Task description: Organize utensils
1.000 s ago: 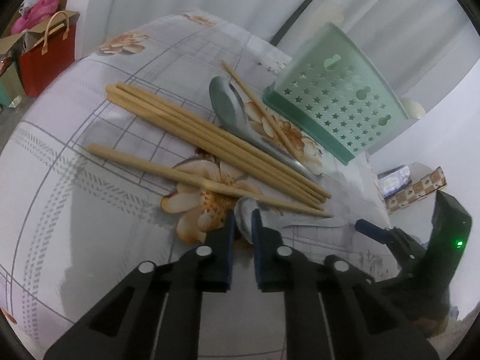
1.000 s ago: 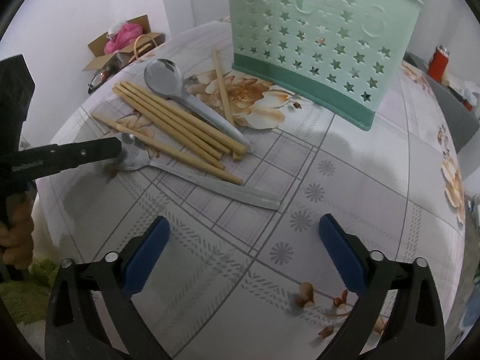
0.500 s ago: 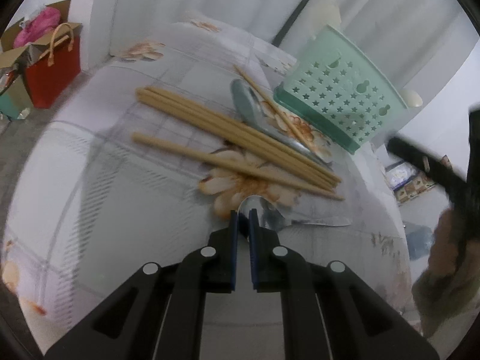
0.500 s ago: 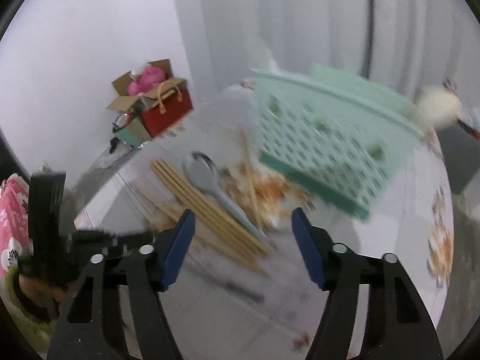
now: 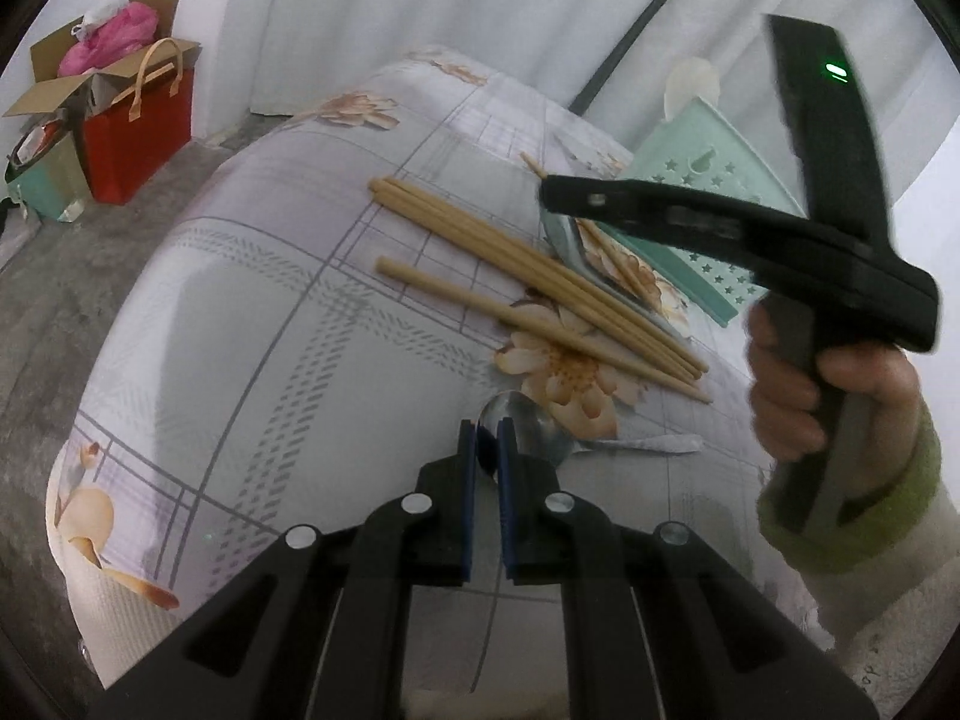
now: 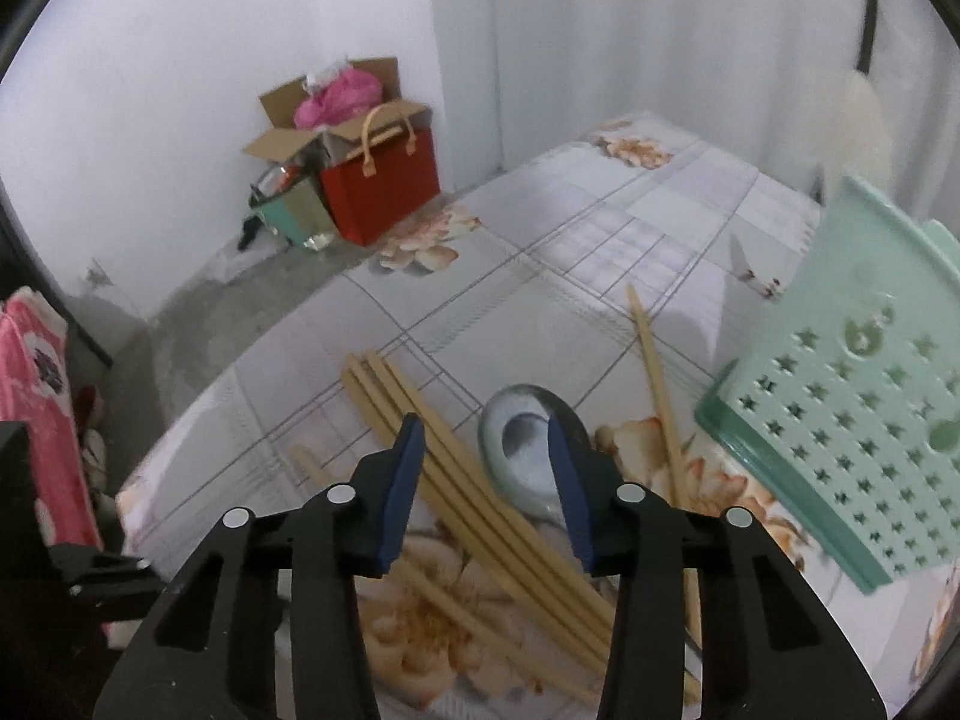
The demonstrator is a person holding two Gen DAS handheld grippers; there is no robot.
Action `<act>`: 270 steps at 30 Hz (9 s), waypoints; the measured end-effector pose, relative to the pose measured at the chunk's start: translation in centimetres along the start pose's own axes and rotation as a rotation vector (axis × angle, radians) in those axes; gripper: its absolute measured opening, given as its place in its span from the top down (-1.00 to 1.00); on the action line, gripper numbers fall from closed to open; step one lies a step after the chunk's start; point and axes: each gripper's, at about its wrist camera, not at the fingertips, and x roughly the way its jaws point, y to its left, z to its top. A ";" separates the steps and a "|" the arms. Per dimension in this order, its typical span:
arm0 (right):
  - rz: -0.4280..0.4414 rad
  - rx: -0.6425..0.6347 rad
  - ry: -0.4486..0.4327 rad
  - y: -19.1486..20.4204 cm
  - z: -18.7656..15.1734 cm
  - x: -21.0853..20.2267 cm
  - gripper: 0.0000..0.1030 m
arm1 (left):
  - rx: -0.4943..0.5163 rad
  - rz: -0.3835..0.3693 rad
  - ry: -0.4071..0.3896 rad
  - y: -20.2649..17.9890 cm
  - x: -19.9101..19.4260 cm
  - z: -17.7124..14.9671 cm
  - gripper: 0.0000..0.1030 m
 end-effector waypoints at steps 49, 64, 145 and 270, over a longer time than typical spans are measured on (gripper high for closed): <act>0.042 0.435 -0.554 -14.9 -5.1 -19.1 0.98 | 0.484 -0.059 -0.496 -14.3 -10.3 19.0 0.97; 0.075 0.475 -0.604 -17.3 -6.8 -20.7 0.98 | 0.768 0.179 -0.481 -20.4 -1.1 21.2 0.98; 0.237 0.248 0.025 -12.4 -6.1 -1.0 0.64 | -0.115 -0.198 0.109 -1.8 3.4 3.3 0.05; 0.090 0.346 -0.392 -13.9 -6.4 -17.6 0.92 | 0.198 -0.372 -0.520 -17.6 -0.9 24.4 0.91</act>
